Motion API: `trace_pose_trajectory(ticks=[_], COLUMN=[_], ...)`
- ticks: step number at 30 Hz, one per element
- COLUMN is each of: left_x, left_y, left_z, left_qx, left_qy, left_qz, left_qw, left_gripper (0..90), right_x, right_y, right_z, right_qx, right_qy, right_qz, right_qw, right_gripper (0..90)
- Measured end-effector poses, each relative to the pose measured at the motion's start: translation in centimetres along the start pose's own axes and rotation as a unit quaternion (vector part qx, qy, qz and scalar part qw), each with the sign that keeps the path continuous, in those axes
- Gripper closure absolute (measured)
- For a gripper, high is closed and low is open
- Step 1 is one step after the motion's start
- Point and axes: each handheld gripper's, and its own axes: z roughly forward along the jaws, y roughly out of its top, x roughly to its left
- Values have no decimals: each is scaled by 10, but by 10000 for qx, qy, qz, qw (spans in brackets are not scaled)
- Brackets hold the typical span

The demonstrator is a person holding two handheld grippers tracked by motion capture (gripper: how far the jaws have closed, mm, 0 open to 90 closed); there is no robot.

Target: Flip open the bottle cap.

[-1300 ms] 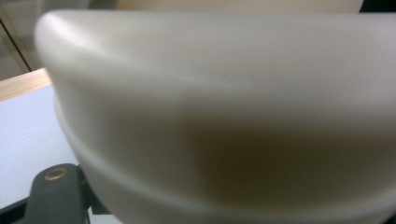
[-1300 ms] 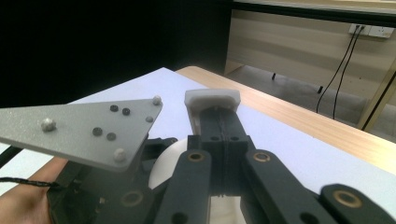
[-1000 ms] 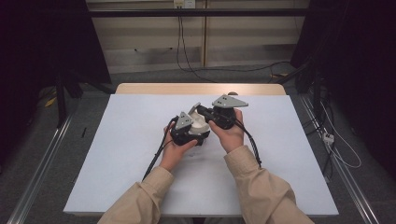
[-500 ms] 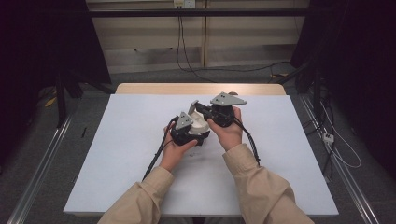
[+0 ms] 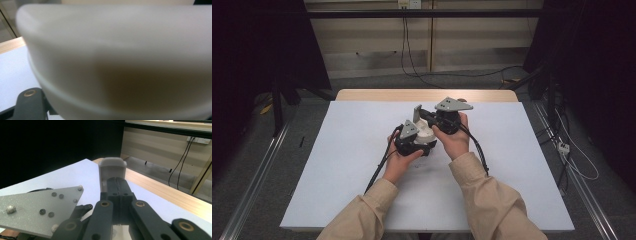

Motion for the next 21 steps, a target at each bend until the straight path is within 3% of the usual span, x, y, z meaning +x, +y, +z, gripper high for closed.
trace_pose_trajectory(ticks=[21], left_x=[0], left_y=[0], left_z=[0], left_qx=[11], left_qy=[4], left_qz=[-2], left_qw=[10000], left_gripper=[187], right_x=[-1], right_y=[1], right_z=[10], right_qx=[42], right_qy=[6], right_qz=[-22], right_qw=[10000], right_gripper=[900])
